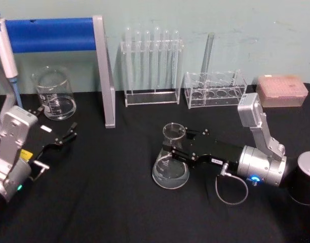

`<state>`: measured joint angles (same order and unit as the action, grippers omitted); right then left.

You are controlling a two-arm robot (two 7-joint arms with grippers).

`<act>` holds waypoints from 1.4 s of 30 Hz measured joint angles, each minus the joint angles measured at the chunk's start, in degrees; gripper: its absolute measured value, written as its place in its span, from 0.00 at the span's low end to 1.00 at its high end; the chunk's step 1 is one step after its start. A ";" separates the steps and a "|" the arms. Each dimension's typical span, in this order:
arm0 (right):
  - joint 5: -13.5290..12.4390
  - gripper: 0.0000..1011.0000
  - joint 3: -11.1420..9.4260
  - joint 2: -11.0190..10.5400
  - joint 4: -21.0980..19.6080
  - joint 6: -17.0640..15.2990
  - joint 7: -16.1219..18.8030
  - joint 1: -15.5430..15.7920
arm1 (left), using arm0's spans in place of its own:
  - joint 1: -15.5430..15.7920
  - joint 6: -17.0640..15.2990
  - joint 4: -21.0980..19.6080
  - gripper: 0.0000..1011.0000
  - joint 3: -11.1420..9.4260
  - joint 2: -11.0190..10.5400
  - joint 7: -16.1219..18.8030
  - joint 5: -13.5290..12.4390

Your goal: Grasp the erlenmeyer flask with one hand, shake it three times, then place it back.

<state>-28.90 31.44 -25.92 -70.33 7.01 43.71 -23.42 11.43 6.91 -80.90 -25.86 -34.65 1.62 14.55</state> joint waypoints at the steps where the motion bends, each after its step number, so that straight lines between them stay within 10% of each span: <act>1: -0.15 0.45 -0.02 -0.08 -0.05 -0.14 0.02 -0.03 | 0.00 0.00 0.00 0.99 0.00 0.00 0.00 0.00; 13: -3.52 0.45 -4.34 -0.85 -5.97 -0.66 -4.41 1.91 | 0.00 0.00 0.00 0.99 0.00 0.00 0.00 0.00; 28: -0.50 0.45 -12.80 -0.16 -15.76 -4.70 -24.09 8.71 | 0.00 0.00 0.00 0.99 0.00 0.00 0.00 0.00; 42: 1.63 0.45 -14.99 0.06 -16.71 -5.33 -23.85 10.08 | 0.00 0.00 0.00 0.99 0.00 0.00 0.00 0.00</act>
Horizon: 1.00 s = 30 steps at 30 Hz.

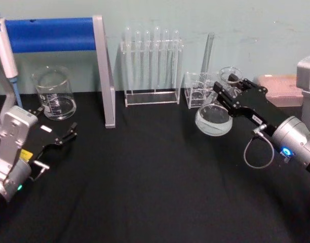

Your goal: Grasp the erlenmeyer flask with one hand, shake it three times, then place it back.

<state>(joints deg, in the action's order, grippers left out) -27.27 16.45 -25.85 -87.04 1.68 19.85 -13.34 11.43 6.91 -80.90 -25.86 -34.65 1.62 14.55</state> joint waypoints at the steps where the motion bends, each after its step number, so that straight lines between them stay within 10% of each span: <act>1: 0.14 0.45 0.11 0.01 0.00 0.00 0.41 -0.05 | 0.00 0.00 0.00 0.99 0.00 0.00 0.00 0.00; 18: 0.86 0.45 8.66 0.73 -0.35 0.85 13.65 -3.18 | 0.00 0.00 0.00 0.99 0.00 0.00 0.00 0.00; 30: 0.24 0.45 10.58 0.83 0.49 2.18 13.91 -4.23 | 0.00 0.00 0.00 0.99 0.00 0.00 0.00 0.00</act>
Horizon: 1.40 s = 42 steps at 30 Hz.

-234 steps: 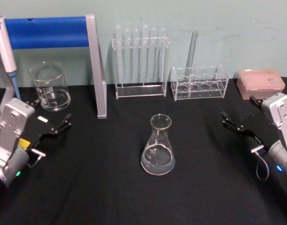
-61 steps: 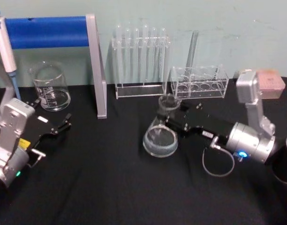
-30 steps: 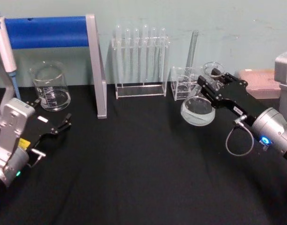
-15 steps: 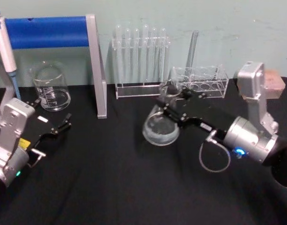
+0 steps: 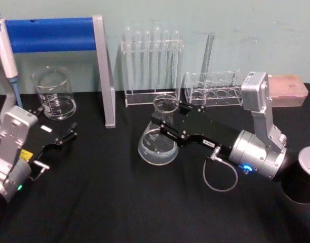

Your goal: Grasp the erlenmeyer flask with one hand, shake it three times, then place it back.

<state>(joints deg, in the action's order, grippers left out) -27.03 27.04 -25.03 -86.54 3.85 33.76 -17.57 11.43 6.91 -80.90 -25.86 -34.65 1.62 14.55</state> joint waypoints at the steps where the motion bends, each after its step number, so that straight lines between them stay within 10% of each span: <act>1: 0.02 0.45 -0.12 -0.02 0.05 0.11 -0.31 0.02 | 0.00 0.00 0.00 0.99 0.00 0.00 0.00 0.00; 28: 3.83 0.45 -17.92 -1.77 -6.00 -1.45 -21.38 11.16 | 0.00 0.00 0.00 0.99 0.00 0.00 0.00 0.00; 42: 4.82 0.45 -15.90 -0.33 -6.42 -1.74 -15.37 10.21 | 0.00 0.00 0.00 0.99 0.00 0.00 0.00 0.00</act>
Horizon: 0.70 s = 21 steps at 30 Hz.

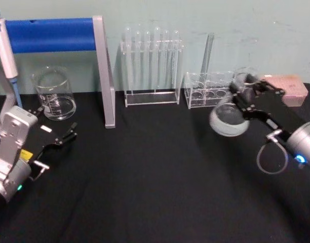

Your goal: Grasp the erlenmeyer flask with one hand, shake it three times, then place it back.

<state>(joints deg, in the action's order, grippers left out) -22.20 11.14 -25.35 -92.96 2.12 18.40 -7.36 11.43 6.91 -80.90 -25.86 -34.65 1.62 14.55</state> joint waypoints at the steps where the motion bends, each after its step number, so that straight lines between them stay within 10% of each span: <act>1: 0.03 0.45 0.33 0.09 0.06 0.01 0.56 -0.21 | 0.00 0.00 0.00 0.99 0.00 0.00 0.00 0.00; 21: -1.93 0.45 13.38 2.35 4.09 1.47 14.38 -8.08 | 0.00 0.00 0.00 0.99 0.00 0.00 0.00 0.00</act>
<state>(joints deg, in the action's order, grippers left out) -24.13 24.52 -23.00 -88.87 3.59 32.77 -15.44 11.43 6.91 -80.90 -25.86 -34.64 1.62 14.55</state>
